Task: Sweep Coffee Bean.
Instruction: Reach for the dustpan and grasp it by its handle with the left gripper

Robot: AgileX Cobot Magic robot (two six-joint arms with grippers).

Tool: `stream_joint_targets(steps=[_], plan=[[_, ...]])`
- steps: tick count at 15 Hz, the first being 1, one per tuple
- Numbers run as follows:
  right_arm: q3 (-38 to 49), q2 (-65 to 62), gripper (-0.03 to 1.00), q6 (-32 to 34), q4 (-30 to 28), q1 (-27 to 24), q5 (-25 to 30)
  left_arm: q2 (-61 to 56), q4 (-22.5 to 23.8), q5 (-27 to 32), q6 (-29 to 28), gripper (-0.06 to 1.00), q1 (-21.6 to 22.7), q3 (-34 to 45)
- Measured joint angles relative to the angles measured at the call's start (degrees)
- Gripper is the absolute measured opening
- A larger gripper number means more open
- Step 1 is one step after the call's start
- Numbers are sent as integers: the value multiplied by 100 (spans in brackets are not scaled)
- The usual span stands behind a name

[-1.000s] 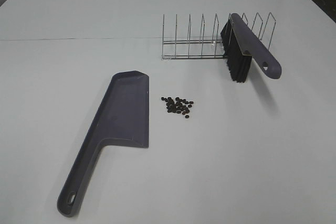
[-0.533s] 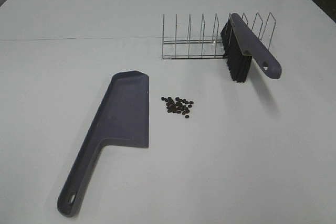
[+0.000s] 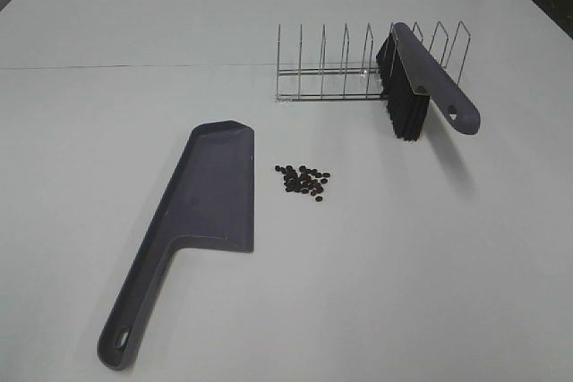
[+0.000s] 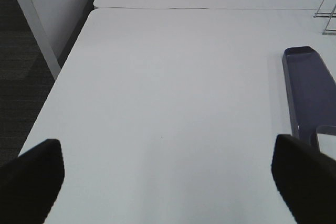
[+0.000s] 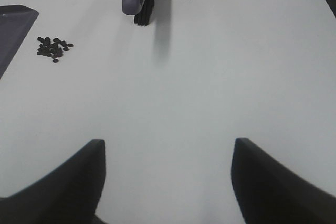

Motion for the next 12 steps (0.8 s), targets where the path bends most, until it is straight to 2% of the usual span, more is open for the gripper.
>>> stream_joint_targets(steps=[12], plan=[[0,0,56,0,0,0,0,0,0,0,0,99,0,0]])
